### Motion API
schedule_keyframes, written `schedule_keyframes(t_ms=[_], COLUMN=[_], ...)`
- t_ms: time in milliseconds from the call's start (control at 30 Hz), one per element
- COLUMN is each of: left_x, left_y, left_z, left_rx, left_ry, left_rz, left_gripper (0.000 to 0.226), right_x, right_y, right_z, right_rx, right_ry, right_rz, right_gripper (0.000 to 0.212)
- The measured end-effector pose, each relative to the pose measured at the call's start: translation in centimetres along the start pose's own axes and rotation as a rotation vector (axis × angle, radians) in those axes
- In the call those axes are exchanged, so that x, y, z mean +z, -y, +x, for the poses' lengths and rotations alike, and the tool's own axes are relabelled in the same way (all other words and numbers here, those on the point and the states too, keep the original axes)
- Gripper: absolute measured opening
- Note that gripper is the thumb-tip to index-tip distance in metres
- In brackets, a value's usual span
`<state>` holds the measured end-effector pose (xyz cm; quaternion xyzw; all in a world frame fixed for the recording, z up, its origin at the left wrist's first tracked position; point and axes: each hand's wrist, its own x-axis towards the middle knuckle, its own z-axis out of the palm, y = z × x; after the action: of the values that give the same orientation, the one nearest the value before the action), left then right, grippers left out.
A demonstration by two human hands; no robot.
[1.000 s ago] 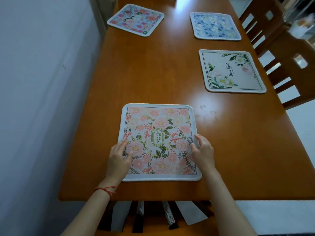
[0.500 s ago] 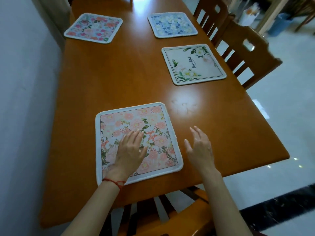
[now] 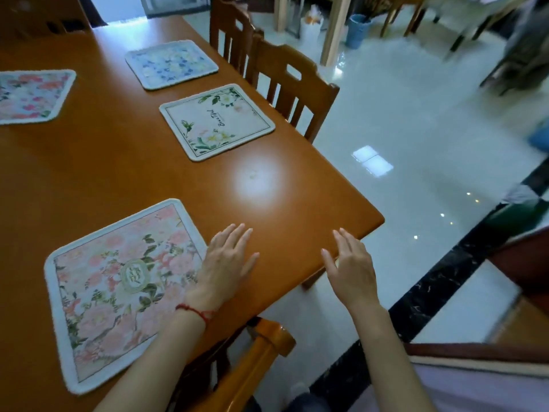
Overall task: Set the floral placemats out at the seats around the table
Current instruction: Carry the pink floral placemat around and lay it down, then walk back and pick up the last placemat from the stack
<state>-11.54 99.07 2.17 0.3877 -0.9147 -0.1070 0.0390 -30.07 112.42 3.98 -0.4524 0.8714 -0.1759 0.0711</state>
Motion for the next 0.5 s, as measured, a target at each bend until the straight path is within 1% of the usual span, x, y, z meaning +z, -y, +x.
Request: schedule_keyframes(t_ms=[200, 333, 500], left_x=[1.7, 2.8, 4.4], left_y=[-7.3, -12.2, -17.5], left_z=[3.3, 5.3, 7.7], left_rx=[0.156, 0.235, 0.320], left_ry=[0.045, 0.058, 0.077], left_rz=[0.038, 0.045, 0.080], left_gripper=[0.059, 0.068, 0.056], right_x=[-2.0, -3.2, -4.8], right_y=[-8.0, -12.7, -17.9], right_z=[-1.8, -2.7, -3.3], right_rx=[0.125, 0.191, 0.264], right_ry=[-0.126, -0.175, -0.215], right_rz=[-0.029, -0.031, -0.036], right_gripper=[0.044, 0.042, 0.043])
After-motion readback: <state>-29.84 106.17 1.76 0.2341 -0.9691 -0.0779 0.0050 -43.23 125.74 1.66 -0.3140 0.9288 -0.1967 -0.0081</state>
